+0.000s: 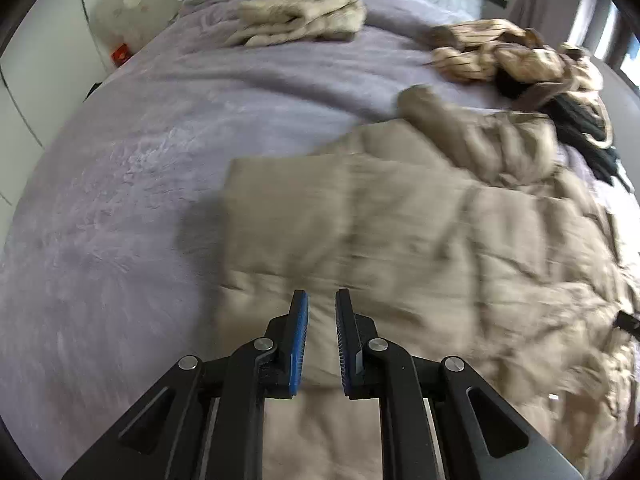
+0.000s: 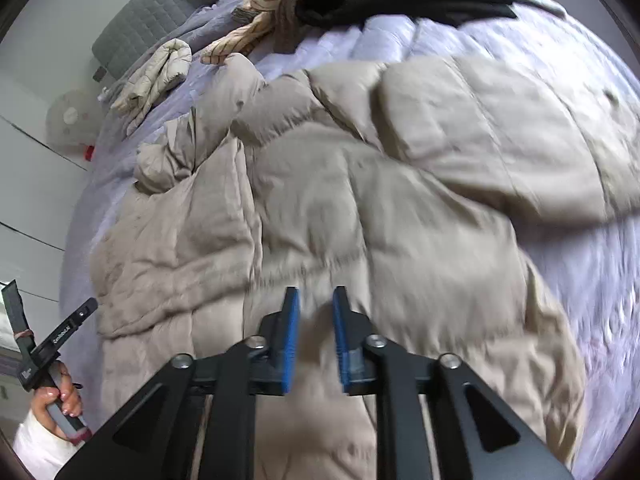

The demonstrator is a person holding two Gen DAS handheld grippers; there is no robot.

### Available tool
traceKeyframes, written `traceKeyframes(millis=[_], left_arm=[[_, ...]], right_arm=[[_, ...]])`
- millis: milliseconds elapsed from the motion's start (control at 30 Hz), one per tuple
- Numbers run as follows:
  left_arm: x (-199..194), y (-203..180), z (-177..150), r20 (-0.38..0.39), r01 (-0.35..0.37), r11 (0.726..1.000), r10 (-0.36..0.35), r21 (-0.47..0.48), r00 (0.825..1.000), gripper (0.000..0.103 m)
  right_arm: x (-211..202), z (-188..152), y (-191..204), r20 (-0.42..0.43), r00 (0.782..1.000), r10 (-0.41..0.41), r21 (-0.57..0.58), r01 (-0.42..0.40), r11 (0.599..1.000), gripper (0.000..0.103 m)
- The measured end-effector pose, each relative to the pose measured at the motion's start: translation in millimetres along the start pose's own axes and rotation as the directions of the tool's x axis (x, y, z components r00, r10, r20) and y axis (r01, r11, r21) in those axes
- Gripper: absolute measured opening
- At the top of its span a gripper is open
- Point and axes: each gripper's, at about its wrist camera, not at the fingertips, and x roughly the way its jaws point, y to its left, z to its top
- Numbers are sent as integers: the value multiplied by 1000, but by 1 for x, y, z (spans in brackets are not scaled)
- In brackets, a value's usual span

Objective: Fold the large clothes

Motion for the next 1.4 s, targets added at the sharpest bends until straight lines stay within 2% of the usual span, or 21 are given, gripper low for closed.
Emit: traceKeyframes(millis=[33, 67, 100, 133, 200, 400, 467, 500, 600, 633, 767, 867, 967, 1033, 1100, 1167, 1400], left_arm=[[-5, -8, -2, 3, 13, 1000, -13, 4, 1000, 20], [-11, -17, -5, 0, 27, 1000, -27, 5, 1000, 54], [-16, -26, -9, 2, 38, 999, -38, -3, 999, 95], [-22, -36, -13, 19, 41, 999, -41, -10, 999, 103], [-34, -60, -21, 42, 51, 999, -51, 16, 998, 103], [-37, -122, -36, -14, 79, 993, -78, 90, 997, 103], [-35, -139, -39, -32, 72, 991, -69, 108, 997, 103], [-33, -148, -41, -42, 70, 990, -66, 120, 997, 103], [-29, -172, -46, -73, 78, 987, -68, 141, 995, 103], [-28, -179, -48, -77, 77, 986, -66, 148, 995, 103], [-22, -208, -51, -107, 79, 981, -61, 175, 992, 103], [-14, -227, -53, -152, 94, 978, -66, 185, 986, 103], [-13, -244, -52, -147, 87, 977, -59, 197, 987, 103], [-12, -256, -50, -144, 83, 975, -54, 206, 988, 103], [-9, -268, -49, -151, 86, 972, -53, 220, 987, 103], [-4, -278, -47, -158, 76, 970, -40, 230, 987, 103], [2, -301, -40, -160, 83, 972, -48, 218, 986, 103]], right_arm=[[-3, -3, -3, -6, 1000, 7, 7, -7, 1000, 33], [-7, -9, -6, -14, 1000, 21, 18, -20, 1000, 35], [-11, -15, -10, -19, 999, 34, 28, -34, 999, 39], [-13, -17, -12, -23, 999, 41, 34, -41, 999, 41], [-20, -24, -19, -30, 998, 58, 48, -57, 997, 43], [-46, -32, -50, -9, 997, 82, 97, -81, 992, 62], [-57, -30, -67, 19, 996, 84, 119, -85, 989, 77], [-61, -30, -74, 35, 996, 83, 131, -87, 988, 89], [-76, -25, -105, 95, 994, 57, 187, -74, 980, 93], [-79, -23, -117, 104, 993, 56, 212, -77, 974, 102], [-89, -16, -165, 147, 987, 63, 313, -107, 944, 103], [-97, -9, -198, 174, 985, 16, 367, -80, 927, 103], [-100, 1, -227, 169, 986, -12, 405, -58, 912, 103], [-96, 8, -247, 145, 989, -2, 453, -64, 889, 103], [-91, 16, -269, 147, 987, 69, 531, -137, 836, 103], [-92, 23, -293, 202, 975, 94, 596, -199, 778, 103], [-80, 56, -338, 317, 937, 144, 646, -324, 691, 103]])
